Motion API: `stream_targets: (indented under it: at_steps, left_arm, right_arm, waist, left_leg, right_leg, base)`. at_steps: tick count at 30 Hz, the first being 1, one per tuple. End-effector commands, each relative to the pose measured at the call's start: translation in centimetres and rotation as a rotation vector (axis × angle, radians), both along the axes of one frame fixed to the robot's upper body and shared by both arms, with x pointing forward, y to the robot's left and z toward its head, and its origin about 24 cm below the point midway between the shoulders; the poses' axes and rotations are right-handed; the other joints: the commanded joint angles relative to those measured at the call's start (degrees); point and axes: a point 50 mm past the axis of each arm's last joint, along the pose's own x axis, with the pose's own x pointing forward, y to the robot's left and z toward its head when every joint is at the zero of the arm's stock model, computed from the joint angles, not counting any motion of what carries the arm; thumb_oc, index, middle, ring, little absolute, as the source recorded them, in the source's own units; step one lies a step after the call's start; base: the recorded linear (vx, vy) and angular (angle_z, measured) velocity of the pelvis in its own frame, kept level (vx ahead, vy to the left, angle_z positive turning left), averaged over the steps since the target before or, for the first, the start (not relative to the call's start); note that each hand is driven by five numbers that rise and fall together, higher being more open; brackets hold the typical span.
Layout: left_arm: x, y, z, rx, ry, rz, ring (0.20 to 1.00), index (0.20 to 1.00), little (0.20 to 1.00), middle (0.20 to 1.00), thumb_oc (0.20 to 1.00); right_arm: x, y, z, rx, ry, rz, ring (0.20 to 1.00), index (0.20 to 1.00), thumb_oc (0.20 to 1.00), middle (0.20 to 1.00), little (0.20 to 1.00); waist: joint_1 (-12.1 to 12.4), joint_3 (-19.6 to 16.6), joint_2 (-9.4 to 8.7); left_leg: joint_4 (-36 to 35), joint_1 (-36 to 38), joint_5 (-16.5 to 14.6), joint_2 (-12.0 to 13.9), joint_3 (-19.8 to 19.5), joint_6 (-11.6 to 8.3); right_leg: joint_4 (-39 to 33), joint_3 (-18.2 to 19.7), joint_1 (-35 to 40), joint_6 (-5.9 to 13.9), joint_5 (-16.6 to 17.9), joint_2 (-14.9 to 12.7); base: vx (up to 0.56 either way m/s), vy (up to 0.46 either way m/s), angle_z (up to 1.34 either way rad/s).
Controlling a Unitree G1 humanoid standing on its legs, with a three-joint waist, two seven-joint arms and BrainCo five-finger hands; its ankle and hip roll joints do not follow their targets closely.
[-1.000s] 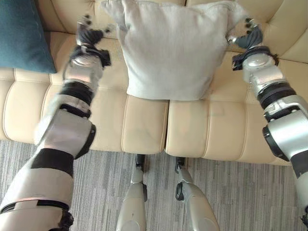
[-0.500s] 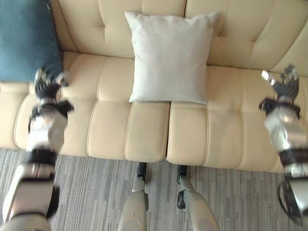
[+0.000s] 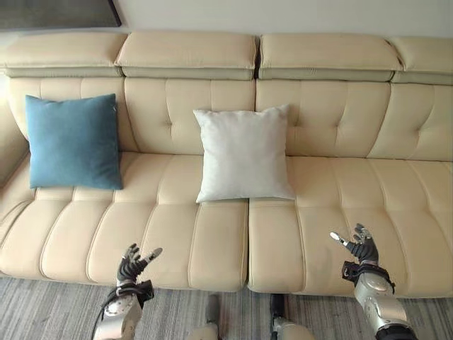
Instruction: Pick up all the scattered cushions and arrange them neatly on the sofa.
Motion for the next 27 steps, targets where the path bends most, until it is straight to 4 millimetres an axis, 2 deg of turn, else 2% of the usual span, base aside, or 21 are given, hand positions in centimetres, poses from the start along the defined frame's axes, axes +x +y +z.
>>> stream_targets:
  at_steps: [1,6,9,11,13,15,17,19,23,24,26,27]
  left_arm:
    - [2.7,0.9,2.0,0.073,-0.081,-0.079,1.000,1.000,1.000,1.000,1.000]
    - [3.5,-0.9,2.3,0.096,-0.091,-0.204,1.000,1.000,1.000,1.000,1.000]
    - [4.4,-1.1,3.0,0.111,-0.126,-0.215,1.000,1.000,1.000,1.000,1.000]
    - [4.7,-1.1,3.5,0.128,-0.147,-0.228,1.000,1.000,1.000,1.000,1.000]
    - [4.7,-1.1,3.6,0.130,-0.148,-0.245,1.000,1.000,1.000,1.000,1.000]
    - [4.5,-1.1,3.5,0.118,-0.143,-0.236,1.000,1.000,1.000,1.000,1.000]
    - [4.3,-1.1,3.3,0.103,-0.138,-0.226,1.000,1.000,1.000,1.000,1.000]
    - [4.1,-1.4,3.0,0.046,-0.142,-0.193,1.000,1.000,1.000,1.000,1.000]
    - [4.0,-1.4,3.2,0.043,-0.154,-0.180,1.000,1.000,1.000,1.000,1.000]
    - [4.1,-1.7,3.3,0.036,-0.159,-0.186,1.000,1.000,1.000,1.000,1.000]
    - [4.2,-1.8,3.3,0.034,-0.161,-0.192,1.000,1.000,1.000,1.000,1.000]
    - [4.6,-2.1,3.5,0.032,-0.173,-0.201,1.000,1.000,1.000,1.000,1.000]
  right_arm:
    - [2.6,-0.3,2.7,-0.034,-0.122,0.057,1.000,1.000,1.000,1.000,1.000]
    - [2.6,0.2,2.3,-0.067,-0.090,0.113,1.000,1.000,1.000,1.000,1.000]
    - [2.8,0.7,2.2,-0.073,-0.086,0.120,1.000,1.000,1.000,1.000,1.000]
    - [2.9,0.9,2.2,-0.081,-0.082,0.129,1.000,1.000,1.000,1.000,1.000]
    - [2.7,1.1,1.8,-0.079,-0.070,0.144,1.000,1.000,1.000,1.000,1.000]
    - [2.6,1.2,1.6,-0.079,-0.061,0.151,1.000,1.000,1.000,1.000,1.000]
    - [2.5,1.4,1.5,-0.081,-0.053,0.166,1.000,1.000,1.000,1.000,1.000]
    - [2.3,2.0,1.1,-0.091,-0.026,0.201,1.000,1.000,1.000,1.000,1.000]
    - [2.4,2.6,1.0,-0.093,-0.020,0.221,1.000,1.000,1.000,1.000,1.000]
    - [2.4,2.8,1.1,-0.090,-0.026,0.229,1.000,1.000,1.000,1.000,1.000]
    - [2.4,2.9,1.2,-0.088,-0.032,0.233,1.000,1.000,1.000,1.000,1.000]
    - [2.4,3.1,1.4,-0.075,-0.051,0.233,1.000,1.000,1.000,1.000,1.000]
  waist:
    - [0.0,-0.4,-1.53]
    - [-0.3,0.1,-1.73]
    - [-0.8,1.4,-1.56]
    - [-0.6,2.2,-1.01]
    - [0.1,1.9,-0.21]
    - [0.5,1.9,-0.35]
    - [0.9,1.4,-0.40]
    - [2.4,0.2,-1.45]
    - [3.6,0.0,-2.07]
    - [3.4,0.4,-2.00]
    - [3.2,0.9,-1.76]
    - [3.0,2.3,-1.23]
  left_leg:
    - [0.0,3.6,-7.1,-1.3,0.1,0.14]
    - [0.0,4.2,-7.3,-2.2,0.2,0.98]
    - [0.0,3.1,-6.5,-2.3,1.2,1.39]
    - [0.0,2.2,-5.8,-1.7,2.2,1.77]
    - [0.0,1.1,-5.0,-1.1,3.6,2.20]
    - [0.0,1.2,-5.0,-1.1,4.2,2.35]
    - [0.0,0.8,-4.7,-1.1,4.8,2.40]
    - [0.7,-1.2,-3.6,-1.3,6.7,2.32]
    - [1.5,-3.1,-2.0,-0.4,8.3,1.57]
    - [2.2,-4.2,-0.1,0.7,8.1,0.84]
    - [2.4,-4.7,0.8,1.1,7.8,0.33]
    - [2.5,-6.1,3.1,2.2,7.1,-1.10]
  right_leg:
    - [0.4,-0.9,5.5,5.36,-6.6,-2.3]
    - [2.1,-0.6,4.9,5.88,-6.0,-3.1]
    - [4.6,0.8,1.5,6.83,-3.6,-3.2]
    - [7.8,0.9,0.7,6.27,-5.6,-2.8]
    - [13.5,0.9,2.4,4.94,-10.3,-1.8]
    - [15.6,1.2,3.3,4.90,-11.8,-1.7]
    - [15.8,1.2,4.3,4.79,-12.3,-1.4]
    - [12.8,0.9,8.9,4.90,-13.5,-0.8]
    - [7.3,0.1,10.9,3.75,-15.3,-0.2]
    - [5.4,1.0,11.3,2.31,-16.3,1.6]
    - [4.6,0.9,11.4,1.62,-16.5,2.5]
    - [4.1,0.6,11.1,0.55,-16.9,4.2]
  base:
    - [-0.04,0.096,-0.08]
    - [-0.08,0.096,-0.08]
    - [-0.18,0.040,-0.09]
    - [-0.23,0.031,-0.22]
    - [-0.19,0.043,-0.42]
    - [-0.11,0.000,-0.39]
    - [-0.11,-0.040,-0.18]
    - [-0.20,-0.116,-0.23]
    - [-0.18,-0.145,-0.56]
    - [-0.18,-0.199,-0.20]
    - [-0.20,-0.197,0.05]
    - [-0.16,-0.129,0.11]
